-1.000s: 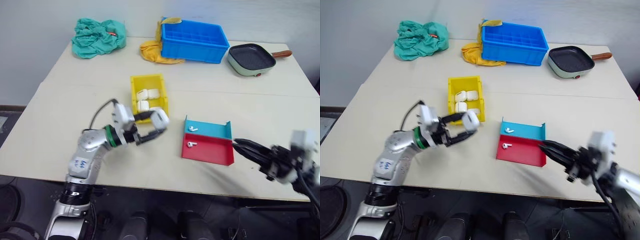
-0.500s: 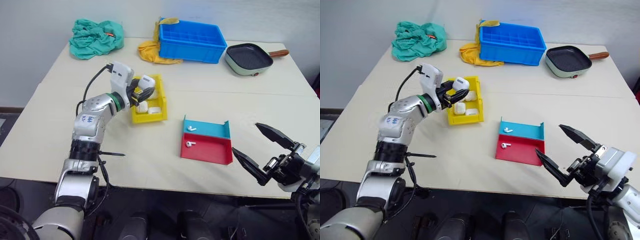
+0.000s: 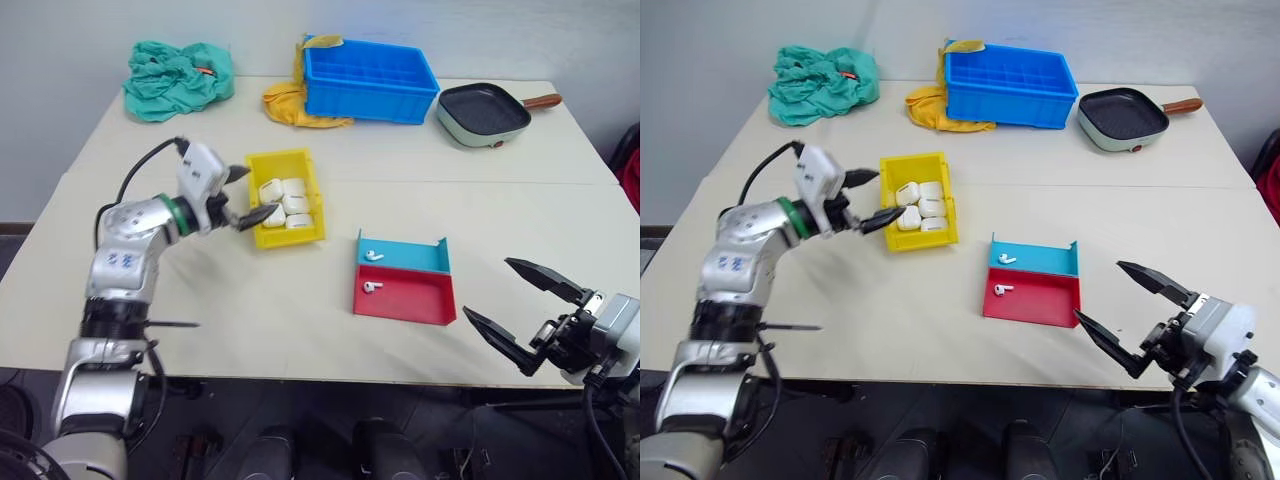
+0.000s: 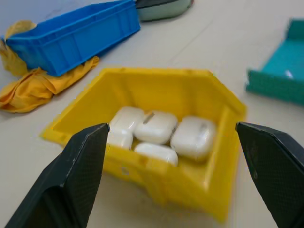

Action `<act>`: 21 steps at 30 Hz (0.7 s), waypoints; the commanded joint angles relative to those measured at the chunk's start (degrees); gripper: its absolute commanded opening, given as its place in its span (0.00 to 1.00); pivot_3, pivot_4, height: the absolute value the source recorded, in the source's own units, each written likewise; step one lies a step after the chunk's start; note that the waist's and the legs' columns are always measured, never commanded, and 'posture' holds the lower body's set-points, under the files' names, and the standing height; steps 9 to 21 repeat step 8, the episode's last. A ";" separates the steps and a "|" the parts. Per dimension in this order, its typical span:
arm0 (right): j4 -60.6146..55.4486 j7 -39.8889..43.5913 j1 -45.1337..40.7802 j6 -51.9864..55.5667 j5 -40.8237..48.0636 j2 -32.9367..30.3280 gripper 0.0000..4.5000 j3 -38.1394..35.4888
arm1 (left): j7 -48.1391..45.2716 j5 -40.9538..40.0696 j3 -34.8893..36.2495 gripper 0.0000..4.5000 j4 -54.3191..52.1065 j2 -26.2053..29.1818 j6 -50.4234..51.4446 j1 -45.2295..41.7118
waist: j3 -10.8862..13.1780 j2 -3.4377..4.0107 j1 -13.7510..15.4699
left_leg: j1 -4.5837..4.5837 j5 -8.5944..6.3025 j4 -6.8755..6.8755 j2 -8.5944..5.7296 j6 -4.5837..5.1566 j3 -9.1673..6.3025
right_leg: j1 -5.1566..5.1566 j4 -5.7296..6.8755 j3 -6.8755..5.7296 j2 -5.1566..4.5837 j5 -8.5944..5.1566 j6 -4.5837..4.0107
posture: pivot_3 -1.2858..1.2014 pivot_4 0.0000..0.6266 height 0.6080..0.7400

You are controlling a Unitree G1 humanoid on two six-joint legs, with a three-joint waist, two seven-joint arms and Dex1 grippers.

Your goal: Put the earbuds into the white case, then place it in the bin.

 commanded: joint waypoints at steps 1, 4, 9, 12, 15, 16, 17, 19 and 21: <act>2.28 5.14 1.51 -0.61 1.39 -3.46 1.00 -3.24 | -5.58 -2.19 7.77 0.99 -5.00 5.98 -6.43 10.88 | 0.01 -0.03 0.05 | 0.03 -0.01 -0.04 0.01 0.00 -0.01 | 0.05 -0.19 0.02 0.00 -0.01 -0.01 | 0.52 0.24 1.00; 6.69 9.41 2.06 -2.29 0.97 -5.71 1.00 -4.49 | -5.99 -1.65 14.22 0.99 -4.96 8.06 -12.25 22.13 | 0.01 -0.04 0.38 | 0.02 -0.03 -0.07 0.06 0.02 -0.07 | 0.12 -0.35 0.00 -0.02 -0.01 -0.02 | 0.52 0.24 1.00; 11.24 13.77 2.14 -4.36 0.25 -7.62 1.00 -5.23 | -5.03 -3.47 19.81 0.99 -6.74 8.06 -12.16 30.84 | 0.00 -0.03 1.11 | 0.00 -0.08 -0.08 0.06 0.12 -0.09 | 0.22 -0.63 -0.02 -0.06 -0.01 -0.02 | 0.52 0.24 1.00; 11.24 13.77 2.14 -4.36 0.25 -7.62 1.00 -5.23 | -5.03 -3.47 19.81 0.99 -6.74 8.06 -12.16 30.84 | 0.00 -0.03 1.11 | 0.00 -0.08 -0.08 0.06 0.12 -0.09 | 0.22 -0.63 -0.02 -0.06 -0.01 -0.02 | 0.52 0.24 1.00; 11.24 13.77 2.14 -4.36 0.25 -7.62 1.00 -5.23 | -5.03 -3.47 19.81 0.99 -6.74 8.06 -12.16 30.84 | 0.00 -0.03 1.11 | 0.00 -0.08 -0.08 0.06 0.12 -0.09 | 0.22 -0.63 -0.02 -0.06 -0.01 -0.02 | 0.52 0.24 1.00; 11.24 13.77 2.14 -4.36 0.25 -7.62 1.00 -5.23 | -5.03 -3.47 19.81 0.99 -6.74 8.06 -12.16 30.84 | 0.00 -0.03 1.11 | 0.00 -0.08 -0.08 0.06 0.12 -0.09 | 0.22 -0.63 -0.02 -0.06 -0.01 -0.02 | 0.52 0.24 1.00; 11.24 13.77 2.14 -4.36 0.25 -7.62 1.00 -5.23 | -5.03 -3.47 19.81 0.99 -6.74 8.06 -12.16 30.84 | 0.00 -0.03 1.11 | 0.00 -0.08 -0.08 0.06 0.12 -0.09 | 0.22 -0.63 -0.02 -0.06 -0.01 -0.02 | 0.52 0.24 1.00; 11.24 13.77 2.14 -4.36 0.25 -7.62 1.00 -5.23 | -5.03 -3.47 19.81 0.99 -6.74 8.06 -12.16 30.84 | 0.00 -0.03 1.11 | 0.00 -0.08 -0.08 0.06 0.12 -0.09 | 0.22 -0.63 -0.02 -0.06 -0.01 -0.02 | 0.52 0.24 1.00; 11.24 13.77 2.14 -4.36 0.25 -7.62 1.00 -5.23 | -5.03 -3.47 19.81 0.99 -6.74 8.06 -12.16 30.84 | 0.00 -0.03 1.11 | 0.00 -0.08 -0.08 0.06 0.12 -0.09 | 0.22 -0.63 -0.02 -0.06 -0.01 -0.02 | 0.52 0.24 1.00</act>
